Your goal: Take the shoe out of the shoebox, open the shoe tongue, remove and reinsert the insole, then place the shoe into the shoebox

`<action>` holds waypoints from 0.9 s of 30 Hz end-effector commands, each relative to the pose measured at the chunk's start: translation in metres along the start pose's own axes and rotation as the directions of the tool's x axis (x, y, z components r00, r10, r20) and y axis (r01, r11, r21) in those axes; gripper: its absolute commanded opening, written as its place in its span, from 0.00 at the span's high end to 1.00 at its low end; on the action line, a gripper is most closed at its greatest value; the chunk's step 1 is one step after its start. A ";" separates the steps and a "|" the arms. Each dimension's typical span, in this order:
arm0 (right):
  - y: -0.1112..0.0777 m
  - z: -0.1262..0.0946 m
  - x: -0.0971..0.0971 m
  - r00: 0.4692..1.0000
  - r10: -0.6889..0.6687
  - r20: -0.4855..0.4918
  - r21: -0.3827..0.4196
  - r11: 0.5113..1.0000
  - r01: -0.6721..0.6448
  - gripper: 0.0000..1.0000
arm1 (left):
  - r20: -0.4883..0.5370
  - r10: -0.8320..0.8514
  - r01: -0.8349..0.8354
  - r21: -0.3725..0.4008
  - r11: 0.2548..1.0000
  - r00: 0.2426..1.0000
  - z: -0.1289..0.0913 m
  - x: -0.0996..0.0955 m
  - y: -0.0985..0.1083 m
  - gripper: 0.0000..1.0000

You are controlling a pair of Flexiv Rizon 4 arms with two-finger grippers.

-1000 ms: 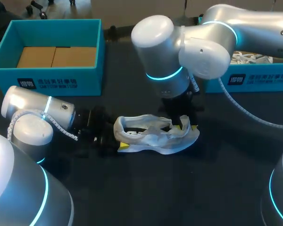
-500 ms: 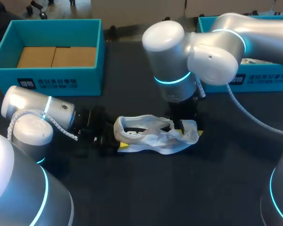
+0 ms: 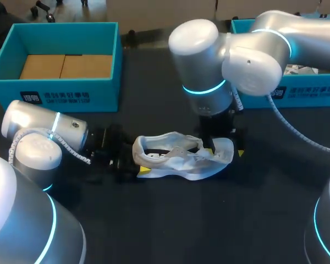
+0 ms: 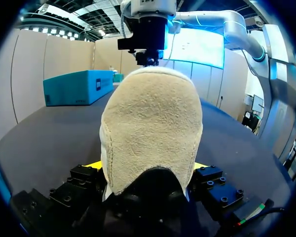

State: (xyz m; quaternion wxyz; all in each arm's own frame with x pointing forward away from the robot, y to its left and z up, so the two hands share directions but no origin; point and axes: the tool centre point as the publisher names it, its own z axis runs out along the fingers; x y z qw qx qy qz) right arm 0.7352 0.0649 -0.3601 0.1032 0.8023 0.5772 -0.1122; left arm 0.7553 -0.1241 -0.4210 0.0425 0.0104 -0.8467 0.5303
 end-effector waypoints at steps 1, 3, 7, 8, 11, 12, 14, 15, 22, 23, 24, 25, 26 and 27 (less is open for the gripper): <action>0.002 -0.013 -0.001 1.000 -0.015 0.012 -0.013 1.000 0.015 0.15 | -0.001 -0.001 0.001 -0.003 1.000 1.000 -0.001 0.000 0.000 1.00; 0.004 -0.020 -0.003 0.999 -0.033 0.023 -0.020 0.999 0.033 0.12 | -0.001 -0.001 0.001 -0.003 1.000 1.000 -0.001 0.000 0.000 1.00; 0.010 -0.031 -0.007 0.997 -0.060 0.042 -0.032 0.998 0.062 0.07 | -0.001 -0.001 0.001 -0.003 1.000 1.000 -0.001 0.000 0.000 1.00; 0.012 -0.034 -0.008 0.997 -0.068 0.047 -0.035 0.997 0.069 0.07 | -0.001 -0.001 0.001 -0.003 1.000 1.000 -0.001 0.000 0.000 1.00; 0.018 -0.043 -0.012 0.994 -0.092 0.062 -0.043 0.995 0.095 0.05 | -0.001 -0.001 0.001 -0.003 1.000 1.000 -0.001 0.000 0.000 1.00; 0.021 -0.046 -0.013 0.993 -0.101 0.067 -0.047 0.994 0.104 0.05 | -0.001 -0.001 0.001 -0.003 1.000 1.000 -0.001 0.000 0.000 1.00; 0.026 -0.051 -0.015 0.989 -0.119 0.083 -0.046 0.991 0.123 0.05 | -0.001 -0.001 0.001 -0.003 1.000 1.000 -0.001 0.000 0.000 1.00; 0.028 -0.053 -0.016 0.988 -0.125 0.086 -0.044 0.991 0.129 0.05 | -0.001 -0.001 0.001 -0.003 1.000 1.000 -0.001 0.000 0.000 1.00; 0.045 -0.071 -0.021 0.978 -0.179 0.108 -0.061 0.980 0.187 0.03 | -0.001 -0.001 0.001 -0.003 1.000 1.000 -0.001 0.000 0.000 1.00; 0.048 -0.073 -0.021 0.975 -0.190 0.112 -0.064 0.978 0.198 0.03 | -0.001 -0.001 0.001 -0.003 1.000 1.000 -0.001 0.000 0.000 1.00; 0.051 -0.075 -0.021 0.973 -0.199 0.114 -0.067 0.976 0.208 0.02 | -0.001 -0.001 0.001 -0.003 1.000 1.000 -0.001 0.000 0.000 1.00; 0.054 -0.077 -0.020 0.971 -0.210 0.113 -0.075 0.973 0.219 0.02 | -0.001 -0.001 0.001 -0.003 1.000 1.000 -0.001 0.000 0.000 1.00; 0.056 -0.080 -0.020 0.968 -0.223 0.116 -0.078 0.969 0.233 0.03 | -0.001 -0.001 0.001 -0.003 1.000 1.000 -0.001 0.000 0.000 1.00; 0.059 -0.082 -0.018 0.963 -0.241 0.120 -0.082 0.964 0.251 0.03 | -0.001 -0.001 0.001 -0.003 1.000 1.000 -0.001 0.000 0.000 1.00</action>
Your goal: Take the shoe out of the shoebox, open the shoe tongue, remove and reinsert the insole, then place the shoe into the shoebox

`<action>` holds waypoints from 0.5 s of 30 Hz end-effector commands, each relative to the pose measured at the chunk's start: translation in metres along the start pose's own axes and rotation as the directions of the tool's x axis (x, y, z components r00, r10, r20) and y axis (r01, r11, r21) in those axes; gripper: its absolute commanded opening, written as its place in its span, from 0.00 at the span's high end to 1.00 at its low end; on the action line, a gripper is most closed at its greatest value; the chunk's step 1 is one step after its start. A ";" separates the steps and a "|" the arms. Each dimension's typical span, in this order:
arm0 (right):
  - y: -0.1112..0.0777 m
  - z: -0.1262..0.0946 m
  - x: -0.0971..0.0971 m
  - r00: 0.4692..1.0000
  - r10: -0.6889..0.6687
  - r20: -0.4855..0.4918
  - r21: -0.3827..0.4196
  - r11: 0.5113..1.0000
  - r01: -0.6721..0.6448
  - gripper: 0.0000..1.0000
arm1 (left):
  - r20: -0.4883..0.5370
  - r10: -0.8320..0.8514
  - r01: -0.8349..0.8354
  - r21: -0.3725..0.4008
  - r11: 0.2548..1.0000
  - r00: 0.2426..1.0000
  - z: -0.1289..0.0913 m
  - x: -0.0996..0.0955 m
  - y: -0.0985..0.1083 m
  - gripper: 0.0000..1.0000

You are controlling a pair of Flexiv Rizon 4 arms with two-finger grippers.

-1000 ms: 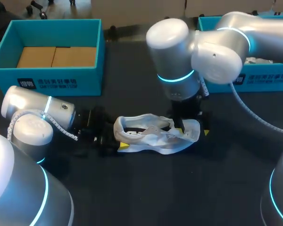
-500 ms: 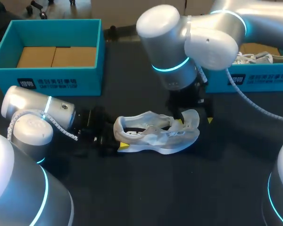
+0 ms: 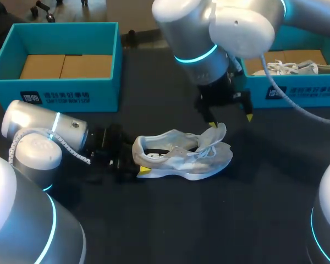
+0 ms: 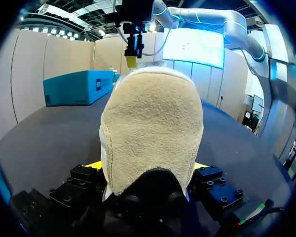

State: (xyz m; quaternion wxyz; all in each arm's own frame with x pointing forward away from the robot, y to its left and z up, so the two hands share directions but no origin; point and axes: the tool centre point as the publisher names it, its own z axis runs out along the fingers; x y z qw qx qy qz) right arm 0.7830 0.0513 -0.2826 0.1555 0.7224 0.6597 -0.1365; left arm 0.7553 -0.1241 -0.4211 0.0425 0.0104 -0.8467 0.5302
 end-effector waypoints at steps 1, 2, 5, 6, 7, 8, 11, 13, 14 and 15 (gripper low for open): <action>0.011 -0.011 0.001 0.999 -0.050 0.008 -0.017 0.999 0.050 0.05 | -0.001 -0.001 0.001 -0.003 1.000 1.000 -0.001 0.000 0.000 1.00; 0.015 -0.014 0.001 0.998 -0.068 0.011 -0.022 0.997 0.068 0.05 | -0.001 -0.001 0.001 -0.003 1.000 1.000 -0.001 0.000 0.000 1.00; 0.025 -0.021 0.004 0.992 -0.123 0.012 -0.050 0.991 0.123 0.09 | -0.001 -0.001 0.001 -0.003 1.000 1.000 -0.001 0.000 0.000 1.00; 0.028 -0.023 0.005 0.990 -0.142 0.011 -0.064 0.988 0.142 0.12 | -0.001 -0.001 0.001 -0.003 1.000 1.000 -0.001 0.000 0.000 1.00; 0.030 -0.025 0.006 0.988 -0.157 0.012 -0.072 0.985 0.157 0.14 | -0.001 -0.001 0.001 -0.003 1.000 1.000 -0.001 0.000 0.000 1.00; 0.033 -0.026 0.008 0.983 -0.181 0.012 -0.078 0.980 0.181 0.15 | -0.001 -0.001 0.001 -0.003 1.000 1.000 -0.001 0.000 0.000 1.00; 0.039 -0.033 0.012 0.973 -0.231 0.012 -0.105 0.967 0.231 0.39 | -0.001 -0.001 0.001 -0.003 1.000 1.000 -0.001 0.000 0.000 1.00; 0.043 -0.038 0.014 0.966 -0.258 0.009 -0.130 0.958 0.257 0.52 | -0.001 -0.001 0.001 -0.003 1.000 1.000 -0.001 0.000 0.000 1.00; 0.044 -0.041 0.016 0.960 -0.278 0.006 -0.146 0.950 0.276 0.54 | -0.001 -0.001 0.001 -0.003 1.000 1.000 -0.001 0.000 0.000 1.00; 0.045 -0.044 0.018 0.954 -0.301 0.007 -0.154 0.942 0.298 0.60 | -0.001 -0.001 0.001 -0.003 1.000 1.000 -0.001 0.000 0.000 1.00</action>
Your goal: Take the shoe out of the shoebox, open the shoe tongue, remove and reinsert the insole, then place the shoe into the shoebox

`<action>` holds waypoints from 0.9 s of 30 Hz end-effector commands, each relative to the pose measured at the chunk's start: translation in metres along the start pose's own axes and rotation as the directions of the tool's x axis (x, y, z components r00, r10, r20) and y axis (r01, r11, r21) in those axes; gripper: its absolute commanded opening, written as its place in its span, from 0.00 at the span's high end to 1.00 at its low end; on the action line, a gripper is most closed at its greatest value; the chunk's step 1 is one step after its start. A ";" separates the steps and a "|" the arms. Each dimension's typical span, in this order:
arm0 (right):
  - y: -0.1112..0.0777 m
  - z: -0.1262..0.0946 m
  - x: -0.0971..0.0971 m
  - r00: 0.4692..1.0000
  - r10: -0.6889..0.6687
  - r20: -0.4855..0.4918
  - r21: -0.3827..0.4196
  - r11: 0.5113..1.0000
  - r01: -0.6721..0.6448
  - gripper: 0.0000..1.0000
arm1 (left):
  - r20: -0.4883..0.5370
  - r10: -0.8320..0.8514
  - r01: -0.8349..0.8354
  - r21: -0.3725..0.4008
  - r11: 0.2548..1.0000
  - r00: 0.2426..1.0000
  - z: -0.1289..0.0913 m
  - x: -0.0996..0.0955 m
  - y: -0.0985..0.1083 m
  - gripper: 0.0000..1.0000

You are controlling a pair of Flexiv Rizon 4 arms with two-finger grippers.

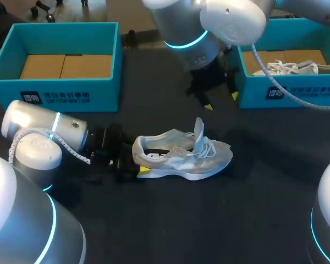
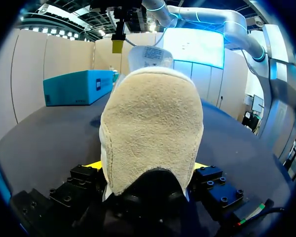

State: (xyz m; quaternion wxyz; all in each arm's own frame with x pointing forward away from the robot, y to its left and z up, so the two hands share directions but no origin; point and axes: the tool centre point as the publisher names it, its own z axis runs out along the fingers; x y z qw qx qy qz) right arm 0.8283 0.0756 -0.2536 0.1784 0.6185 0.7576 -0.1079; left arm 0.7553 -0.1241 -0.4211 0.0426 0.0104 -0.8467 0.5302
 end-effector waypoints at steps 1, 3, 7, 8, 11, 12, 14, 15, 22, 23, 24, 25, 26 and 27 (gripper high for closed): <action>0.005 -0.010 0.005 0.998 -0.058 -0.007 -0.038 0.998 0.058 0.64 | -0.001 -0.001 0.001 -0.003 1.000 1.000 -0.001 0.000 0.000 1.00; 0.010 -0.015 0.009 0.995 -0.101 -0.021 -0.072 0.992 0.099 0.71 | -0.001 -0.001 0.001 -0.003 1.000 1.000 -0.001 0.000 0.000 1.00; 0.016 -0.024 0.020 0.985 -0.166 -0.049 -0.139 0.978 0.158 1.00 | -0.001 -0.001 0.001 -0.003 1.000 1.000 -0.001 0.000 0.000 1.00; 0.017 -0.027 0.022 0.982 -0.180 -0.056 -0.152 0.974 0.170 1.00 | -0.001 -0.001 0.001 -0.003 1.000 1.000 -0.001 0.000 0.000 1.00; 0.018 -0.034 0.032 0.968 -0.240 -0.071 -0.181 0.958 0.224 1.00 | -0.001 -0.001 0.001 -0.003 1.000 1.000 -0.001 0.000 0.000 1.00; 0.018 -0.036 0.036 0.961 -0.267 -0.074 -0.182 0.951 0.250 1.00 | -0.001 -0.001 0.001 -0.003 1.000 1.000 -0.001 0.000 0.000 1.00; 0.018 -0.040 0.044 0.942 -0.323 -0.087 -0.202 0.932 0.300 1.00 | -0.001 -0.001 0.001 -0.003 1.000 1.000 -0.001 0.000 0.000 1.00; 0.018 -0.042 0.048 0.932 -0.350 -0.091 -0.204 0.923 0.327 1.00 | -0.001 -0.001 0.001 -0.003 1.000 1.000 -0.001 0.000 0.000 1.00; 0.014 -0.056 0.074 0.858 -0.499 -0.117 -0.249 0.852 0.461 1.00 | -0.001 -0.001 0.001 -0.003 1.000 1.000 -0.001 0.000 0.000 1.00; 0.013 -0.057 0.077 0.849 -0.514 -0.118 -0.242 0.844 0.478 1.00 | -0.001 -0.001 0.001 -0.003 1.000 1.000 -0.001 0.000 0.000 1.00; 0.012 -0.058 0.080 0.837 -0.534 -0.119 -0.243 0.833 0.497 1.00 | -0.001 -0.001 0.001 -0.003 1.000 1.000 -0.001 0.000 0.000 1.00; 0.011 -0.059 0.083 0.830 -0.546 -0.117 -0.242 0.826 0.509 1.00 | -0.001 -0.001 0.001 -0.003 1.000 1.000 -0.001 0.000 0.000 1.00; 0.010 -0.061 0.086 0.823 -0.555 -0.118 -0.245 0.820 0.518 1.00 | -0.001 -0.001 0.001 -0.003 1.000 1.000 -0.001 0.000 0.000 1.00; 0.009 -0.063 0.090 0.812 -0.571 -0.122 -0.250 0.809 0.532 1.00 | -0.001 -0.001 0.001 -0.003 1.000 1.000 -0.001 0.000 0.000 1.00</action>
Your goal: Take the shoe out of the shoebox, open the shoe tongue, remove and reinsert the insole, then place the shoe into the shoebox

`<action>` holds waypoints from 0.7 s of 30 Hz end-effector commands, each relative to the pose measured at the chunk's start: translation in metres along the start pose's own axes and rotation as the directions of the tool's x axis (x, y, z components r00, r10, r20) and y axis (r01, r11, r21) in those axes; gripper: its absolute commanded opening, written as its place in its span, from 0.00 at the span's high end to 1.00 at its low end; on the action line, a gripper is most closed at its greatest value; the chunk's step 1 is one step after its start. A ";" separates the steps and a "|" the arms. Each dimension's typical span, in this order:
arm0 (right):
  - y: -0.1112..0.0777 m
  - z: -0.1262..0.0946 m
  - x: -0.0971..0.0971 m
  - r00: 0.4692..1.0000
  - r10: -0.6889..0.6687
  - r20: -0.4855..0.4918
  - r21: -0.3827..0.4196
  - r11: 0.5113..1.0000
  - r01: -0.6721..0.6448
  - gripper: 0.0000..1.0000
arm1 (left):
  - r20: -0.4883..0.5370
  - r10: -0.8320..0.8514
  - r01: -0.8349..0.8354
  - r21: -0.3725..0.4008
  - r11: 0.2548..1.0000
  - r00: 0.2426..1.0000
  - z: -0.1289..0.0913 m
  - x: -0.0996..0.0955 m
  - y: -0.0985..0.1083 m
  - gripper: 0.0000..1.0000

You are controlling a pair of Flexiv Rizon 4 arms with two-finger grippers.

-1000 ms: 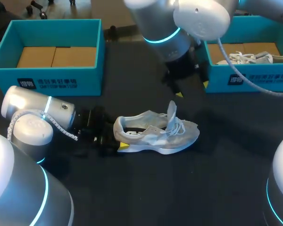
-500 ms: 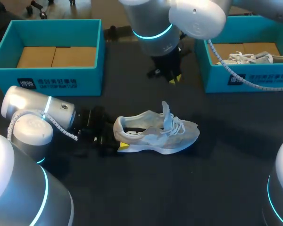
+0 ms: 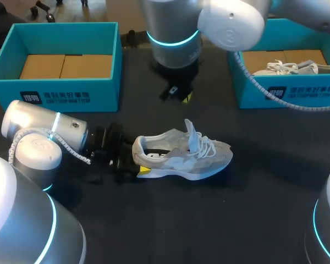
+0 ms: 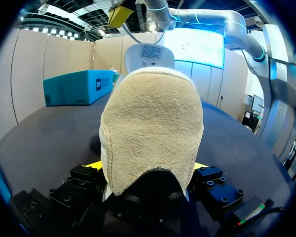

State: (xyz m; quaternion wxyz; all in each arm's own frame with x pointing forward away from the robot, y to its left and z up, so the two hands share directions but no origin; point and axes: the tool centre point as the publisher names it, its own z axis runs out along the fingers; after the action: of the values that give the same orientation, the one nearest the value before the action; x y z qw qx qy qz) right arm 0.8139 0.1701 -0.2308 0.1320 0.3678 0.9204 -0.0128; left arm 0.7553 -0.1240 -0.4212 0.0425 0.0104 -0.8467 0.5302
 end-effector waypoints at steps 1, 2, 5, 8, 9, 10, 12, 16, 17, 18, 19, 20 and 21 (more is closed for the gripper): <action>0.009 -0.001 0.014 0.999 -0.042 -0.011 0.011 0.999 0.042 1.00 | -0.001 -0.001 0.001 -0.003 1.000 1.000 -0.001 0.000 0.000 1.00; 0.010 -0.003 0.018 0.998 -0.060 -0.021 0.007 0.998 0.060 1.00 | -0.001 -0.001 0.001 -0.003 1.000 1.000 -0.001 0.000 0.000 1.00; 0.012 -0.006 0.033 0.993 -0.115 -0.034 0.003 0.993 0.115 1.00 | -0.001 -0.001 0.001 -0.003 1.000 1.000 -0.001 0.000 0.000 1.00; 0.010 -0.010 0.046 0.988 -0.147 -0.044 -0.025 0.989 0.146 1.00 | -0.001 -0.001 0.001 -0.003 1.000 1.000 -0.001 0.000 0.000 1.00; 0.010 -0.012 0.051 0.986 -0.158 -0.050 -0.028 0.987 0.157 1.00 | -0.001 -0.001 0.001 -0.003 1.000 1.000 -0.001 0.000 0.000 1.00; 0.009 -0.014 0.055 0.984 -0.172 -0.056 -0.033 0.985 0.170 1.00 | -0.001 -0.001 0.001 -0.003 1.000 1.000 -0.001 0.000 0.000 1.00; 0.008 -0.016 0.065 0.978 -0.198 -0.068 -0.054 0.979 0.195 1.00 | -0.001 -0.001 0.001 -0.003 1.000 1.000 -0.001 0.000 0.000 1.00; 0.006 -0.018 0.074 0.975 -0.207 -0.077 -0.073 0.977 0.202 1.00 | -0.001 -0.001 0.001 -0.003 1.000 1.000 -0.001 0.000 0.000 1.00; 0.006 -0.018 0.074 0.975 -0.207 -0.077 -0.073 0.977 0.202 1.00 | -0.001 -0.001 0.001 -0.003 1.000 1.000 -0.001 0.000 0.000 1.00; 0.006 -0.018 0.074 0.975 -0.207 -0.077 -0.073 0.977 0.202 1.00 | -0.001 -0.001 0.001 -0.003 1.000 1.000 -0.001 0.000 0.000 1.00; 0.006 -0.018 0.074 0.975 -0.207 -0.077 -0.073 0.977 0.202 1.00 | -0.001 -0.001 0.001 -0.003 1.000 1.000 -0.001 0.000 0.000 1.00; 0.006 -0.018 0.074 0.975 -0.207 -0.077 -0.073 0.977 0.202 1.00 | -0.001 -0.001 0.001 -0.003 1.000 1.000 -0.001 0.000 0.000 1.00; 0.006 -0.018 0.074 0.975 -0.207 -0.077 -0.073 0.977 0.202 1.00 | -0.001 -0.001 0.001 -0.003 1.000 1.000 -0.001 0.000 0.000 1.00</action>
State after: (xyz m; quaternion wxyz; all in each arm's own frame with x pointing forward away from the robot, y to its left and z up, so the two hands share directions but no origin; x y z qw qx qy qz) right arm 0.7626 0.2292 -0.2307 0.1033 0.2670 0.9580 0.0158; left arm 0.7553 -0.1240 -0.4212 0.0426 0.0104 -0.8467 0.5302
